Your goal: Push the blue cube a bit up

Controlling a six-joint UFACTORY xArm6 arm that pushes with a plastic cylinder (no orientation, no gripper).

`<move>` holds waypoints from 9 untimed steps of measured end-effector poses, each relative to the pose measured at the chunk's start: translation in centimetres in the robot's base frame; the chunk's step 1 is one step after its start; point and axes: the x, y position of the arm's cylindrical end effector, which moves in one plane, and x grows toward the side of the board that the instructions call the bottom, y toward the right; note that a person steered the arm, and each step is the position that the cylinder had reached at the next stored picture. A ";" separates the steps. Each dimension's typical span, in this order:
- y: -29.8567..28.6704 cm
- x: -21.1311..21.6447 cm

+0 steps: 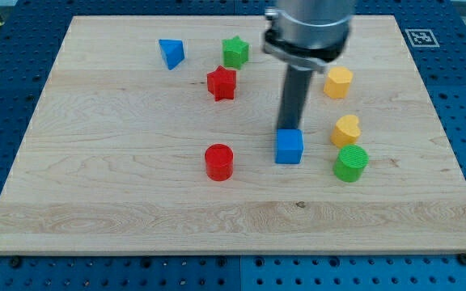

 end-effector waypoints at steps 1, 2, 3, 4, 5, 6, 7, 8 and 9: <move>-7.9 0.0; -16.5 0.6; -20.2 4.9; -17.9 7.7; -12.1 7.8; -6.5 8.9; -5.0 10.5; -2.7 10.2; -0.5 8.2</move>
